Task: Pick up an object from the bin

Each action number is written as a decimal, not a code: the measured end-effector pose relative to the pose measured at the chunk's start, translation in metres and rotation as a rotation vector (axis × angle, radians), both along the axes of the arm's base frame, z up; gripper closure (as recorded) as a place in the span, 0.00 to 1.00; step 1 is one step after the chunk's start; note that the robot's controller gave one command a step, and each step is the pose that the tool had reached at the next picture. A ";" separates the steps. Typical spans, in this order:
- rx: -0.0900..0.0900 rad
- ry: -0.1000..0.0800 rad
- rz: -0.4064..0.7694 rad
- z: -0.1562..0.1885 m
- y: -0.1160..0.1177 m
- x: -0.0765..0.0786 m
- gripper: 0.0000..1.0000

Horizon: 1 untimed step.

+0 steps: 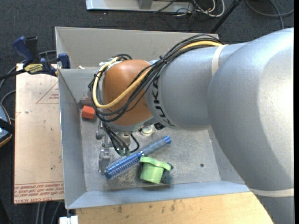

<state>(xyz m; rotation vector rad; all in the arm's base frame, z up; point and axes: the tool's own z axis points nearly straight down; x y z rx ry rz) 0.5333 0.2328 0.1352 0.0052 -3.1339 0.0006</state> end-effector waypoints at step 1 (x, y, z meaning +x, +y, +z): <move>0.009 -0.021 0.153 -0.061 -0.078 -0.038 0.00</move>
Offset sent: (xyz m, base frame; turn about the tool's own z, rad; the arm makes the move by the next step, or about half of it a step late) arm -0.0414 -0.0801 -0.0652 -0.1577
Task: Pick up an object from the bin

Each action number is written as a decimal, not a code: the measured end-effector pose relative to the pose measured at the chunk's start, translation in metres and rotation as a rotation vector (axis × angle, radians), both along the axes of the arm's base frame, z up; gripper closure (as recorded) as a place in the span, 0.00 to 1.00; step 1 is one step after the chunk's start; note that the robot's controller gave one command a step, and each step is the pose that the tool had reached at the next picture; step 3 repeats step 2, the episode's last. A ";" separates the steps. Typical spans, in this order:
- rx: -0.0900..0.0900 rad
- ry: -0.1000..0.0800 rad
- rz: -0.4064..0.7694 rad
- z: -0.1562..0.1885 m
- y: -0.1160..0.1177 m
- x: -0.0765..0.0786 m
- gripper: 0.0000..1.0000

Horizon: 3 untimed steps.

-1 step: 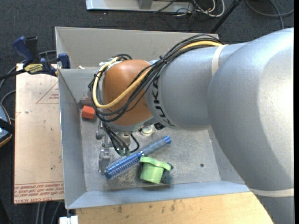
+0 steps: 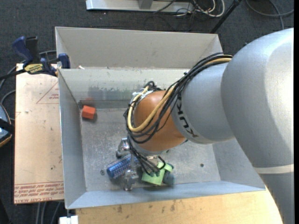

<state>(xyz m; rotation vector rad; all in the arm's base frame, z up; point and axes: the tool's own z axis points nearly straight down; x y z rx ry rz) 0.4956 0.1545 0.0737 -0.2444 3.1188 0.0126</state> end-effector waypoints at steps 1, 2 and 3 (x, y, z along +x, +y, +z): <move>-0.001 -0.001 0.003 0.002 0.001 0.001 1.00; -0.010 0.003 0.364 0.174 -0.033 0.014 1.00; -0.010 0.003 0.364 0.174 -0.033 0.014 1.00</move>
Offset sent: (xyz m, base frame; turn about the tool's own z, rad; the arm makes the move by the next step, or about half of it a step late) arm 0.0000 0.0000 0.0000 0.0000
